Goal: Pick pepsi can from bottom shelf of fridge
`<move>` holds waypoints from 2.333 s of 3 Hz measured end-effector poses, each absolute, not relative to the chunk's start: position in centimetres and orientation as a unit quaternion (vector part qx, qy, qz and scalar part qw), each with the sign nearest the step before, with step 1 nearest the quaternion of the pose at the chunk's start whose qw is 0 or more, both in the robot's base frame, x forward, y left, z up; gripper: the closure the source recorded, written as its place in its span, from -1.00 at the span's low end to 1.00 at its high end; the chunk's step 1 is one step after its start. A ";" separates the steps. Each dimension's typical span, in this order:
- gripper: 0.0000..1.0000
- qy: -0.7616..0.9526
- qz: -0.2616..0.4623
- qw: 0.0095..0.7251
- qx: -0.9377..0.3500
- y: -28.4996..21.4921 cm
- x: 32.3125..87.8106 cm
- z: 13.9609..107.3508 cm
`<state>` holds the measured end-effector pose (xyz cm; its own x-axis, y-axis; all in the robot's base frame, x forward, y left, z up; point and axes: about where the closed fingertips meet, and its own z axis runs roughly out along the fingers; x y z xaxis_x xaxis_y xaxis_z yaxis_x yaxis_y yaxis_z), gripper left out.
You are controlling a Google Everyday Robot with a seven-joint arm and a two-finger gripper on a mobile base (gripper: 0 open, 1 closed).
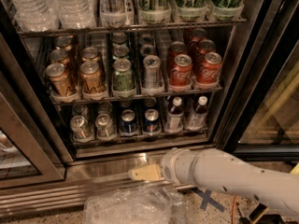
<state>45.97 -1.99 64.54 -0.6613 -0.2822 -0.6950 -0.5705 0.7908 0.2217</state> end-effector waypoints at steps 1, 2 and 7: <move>-1.00 0.889 0.242 0.344 -0.180 0.2 47.6 61.4; -1.00 0.897 0.239 0.345 -0.140 2.3 47.2 59.2; -1.00 0.887 0.158 0.427 -0.084 3.1 49.4 57.9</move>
Offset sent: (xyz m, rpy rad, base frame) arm 0.0721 0.0295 -0.0226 0.1289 -0.2998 -0.5020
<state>49.35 3.06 57.89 -0.6220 -0.0152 -0.7829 -0.2840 0.9361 0.2074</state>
